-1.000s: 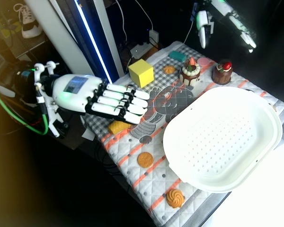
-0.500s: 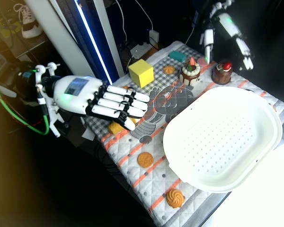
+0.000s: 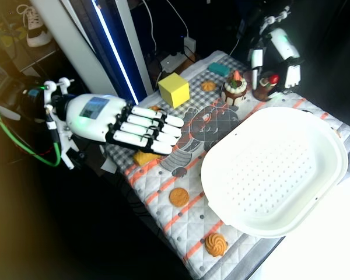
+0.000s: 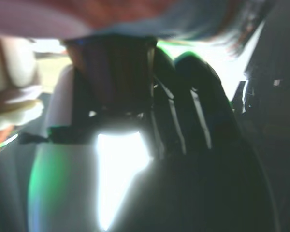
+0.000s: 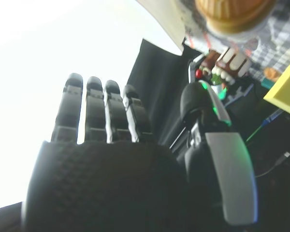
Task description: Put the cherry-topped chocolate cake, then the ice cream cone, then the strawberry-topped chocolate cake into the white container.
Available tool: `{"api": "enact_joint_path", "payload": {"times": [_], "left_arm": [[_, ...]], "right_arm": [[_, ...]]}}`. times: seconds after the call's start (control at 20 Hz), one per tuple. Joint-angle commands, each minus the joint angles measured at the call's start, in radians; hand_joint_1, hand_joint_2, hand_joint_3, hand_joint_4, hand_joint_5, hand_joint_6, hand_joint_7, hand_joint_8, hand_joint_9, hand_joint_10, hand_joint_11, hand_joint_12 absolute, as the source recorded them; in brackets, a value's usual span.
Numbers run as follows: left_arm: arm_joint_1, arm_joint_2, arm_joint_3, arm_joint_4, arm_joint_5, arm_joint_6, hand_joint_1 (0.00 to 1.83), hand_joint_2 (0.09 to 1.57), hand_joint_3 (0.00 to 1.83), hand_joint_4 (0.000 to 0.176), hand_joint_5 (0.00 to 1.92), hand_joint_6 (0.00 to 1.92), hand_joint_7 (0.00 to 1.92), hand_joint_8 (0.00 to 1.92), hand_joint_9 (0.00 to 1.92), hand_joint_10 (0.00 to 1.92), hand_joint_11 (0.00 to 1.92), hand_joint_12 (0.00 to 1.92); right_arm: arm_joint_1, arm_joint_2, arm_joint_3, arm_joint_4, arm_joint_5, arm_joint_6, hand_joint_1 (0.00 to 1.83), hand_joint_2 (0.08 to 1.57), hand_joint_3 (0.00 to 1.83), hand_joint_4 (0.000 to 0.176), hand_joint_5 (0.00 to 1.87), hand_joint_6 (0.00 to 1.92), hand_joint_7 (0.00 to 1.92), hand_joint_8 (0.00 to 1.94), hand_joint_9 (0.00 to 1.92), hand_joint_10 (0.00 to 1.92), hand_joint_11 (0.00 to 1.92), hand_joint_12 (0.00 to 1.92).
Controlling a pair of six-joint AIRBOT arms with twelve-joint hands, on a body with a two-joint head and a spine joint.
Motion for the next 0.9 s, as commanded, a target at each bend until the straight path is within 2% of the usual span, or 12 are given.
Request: {"api": "enact_joint_path", "payload": {"times": [0.0,0.1,0.25,0.3,0.35,0.45,0.5,0.6,0.65,0.7,0.75,0.85], "left_arm": [[-0.012,0.033,-0.009,0.030,-0.188,-0.006,1.34,1.18,0.00,0.000,0.84,1.06,0.82,1.22,0.81,1.51,0.62,1.83],[-0.018,0.060,-0.038,0.051,-0.247,-0.006,1.35,1.17,0.00,0.000,0.84,1.14,0.86,1.14,0.81,1.45,0.58,1.67],[-0.064,0.080,-0.063,0.107,-0.301,-0.006,1.36,1.17,0.00,0.000,0.85,1.19,0.84,1.20,0.78,1.37,0.57,1.56],[-0.100,0.075,-0.057,0.127,-0.293,-0.006,1.36,1.17,0.00,0.000,0.85,1.19,0.85,1.19,0.78,1.36,0.57,1.54],[-0.130,0.065,-0.046,0.139,-0.277,-0.006,1.36,1.17,0.00,0.000,0.81,1.22,0.87,1.10,0.84,1.36,0.67,1.53],[-0.199,0.031,-0.005,0.153,-0.214,-0.006,1.37,1.15,0.00,0.000,0.83,1.12,0.89,1.08,0.90,1.32,0.83,1.53],[-0.240,0.009,0.026,0.157,-0.164,-0.006,1.37,1.14,0.00,0.000,0.83,1.10,0.89,1.08,0.93,1.31,0.90,1.54],[-0.330,-0.038,0.092,0.171,-0.051,-0.006,1.37,1.15,0.00,0.000,0.86,1.08,0.88,1.15,0.88,1.33,0.83,1.59],[-0.388,-0.078,0.144,0.162,0.025,-0.006,1.36,1.16,0.00,0.000,0.87,1.14,0.86,1.19,0.80,1.38,0.73,1.68],[-0.412,-0.108,0.180,0.143,0.066,-0.006,1.22,1.17,0.01,0.000,0.91,1.16,0.82,1.24,0.70,1.33,0.62,1.75],[-0.427,-0.133,0.216,0.133,0.100,-0.006,1.19,1.17,0.00,0.014,0.90,1.15,0.83,1.27,0.74,1.37,0.68,1.78],[-0.448,-0.175,0.272,0.116,0.155,-0.006,1.19,1.18,0.00,0.000,0.93,1.13,0.76,1.34,0.65,1.44,0.59,1.86]], "right_arm": [[0.005,0.002,0.001,-0.004,0.130,0.001,0.46,1.38,0.00,0.000,0.00,0.00,0.00,0.00,0.00,0.00,0.00,0.00],[0.004,0.000,0.001,-0.004,0.133,0.001,0.32,1.38,0.00,0.000,0.00,0.00,0.00,0.00,0.00,0.00,0.00,0.00],[0.001,-0.001,0.000,-0.001,0.137,0.004,0.33,1.40,0.01,0.000,0.00,0.00,0.00,0.00,0.00,0.00,0.00,0.00],[0.000,-0.002,0.000,0.001,0.139,0.004,0.37,1.40,0.01,0.000,0.00,0.00,0.00,0.00,0.00,0.00,0.00,0.00],[0.000,-0.002,0.000,0.001,0.140,0.005,0.34,1.40,0.01,0.000,0.00,0.00,0.00,0.00,0.00,0.00,0.00,0.00],[0.000,-0.003,0.000,0.001,0.141,0.005,0.30,1.40,0.00,0.000,0.00,0.00,0.00,0.00,0.00,0.00,0.00,0.00],[0.000,-0.004,0.000,0.001,0.141,0.005,0.36,1.40,0.00,0.000,0.00,0.00,0.00,0.00,0.00,0.00,0.00,0.00],[-0.001,-0.006,0.000,0.001,0.141,0.005,0.40,1.38,0.00,0.000,0.00,0.00,0.00,0.00,0.00,0.00,0.00,0.40],[-0.003,-0.007,0.000,0.001,0.142,0.005,0.39,1.38,0.00,0.000,0.00,0.00,0.00,0.00,0.00,0.00,0.00,0.44],[-0.003,-0.010,0.001,0.000,0.141,0.006,0.42,1.39,0.00,0.000,0.00,0.00,0.00,0.00,0.00,0.00,0.00,0.45],[-0.006,-0.013,0.003,0.000,0.141,0.008,0.42,1.38,0.00,0.000,0.00,0.00,0.00,0.00,0.00,0.00,0.00,0.45],[-0.012,-0.019,0.010,0.000,0.141,0.014,0.48,1.37,0.00,0.000,0.00,0.00,0.00,0.00,0.00,0.00,0.00,0.42]]}}
